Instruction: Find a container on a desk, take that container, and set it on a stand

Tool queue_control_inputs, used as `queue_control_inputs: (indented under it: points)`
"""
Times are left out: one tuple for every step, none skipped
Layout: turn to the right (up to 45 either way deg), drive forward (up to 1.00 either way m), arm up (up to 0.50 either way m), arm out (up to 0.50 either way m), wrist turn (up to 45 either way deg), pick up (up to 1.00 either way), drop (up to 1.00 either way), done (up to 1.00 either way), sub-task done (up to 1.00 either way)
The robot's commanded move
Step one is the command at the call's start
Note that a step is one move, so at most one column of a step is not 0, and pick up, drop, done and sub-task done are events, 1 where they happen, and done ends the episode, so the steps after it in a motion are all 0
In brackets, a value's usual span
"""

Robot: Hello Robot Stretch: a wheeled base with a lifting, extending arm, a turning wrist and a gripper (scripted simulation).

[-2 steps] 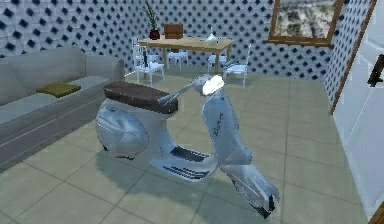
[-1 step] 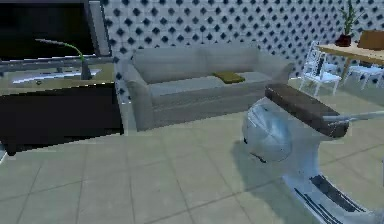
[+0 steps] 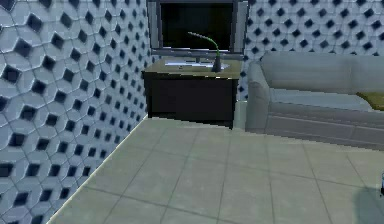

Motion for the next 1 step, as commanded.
queue_control_inputs:
  points:
    - [-3.0,0.0,0.0,0.0,0.0,0.0,0.0,0.0,0.0]
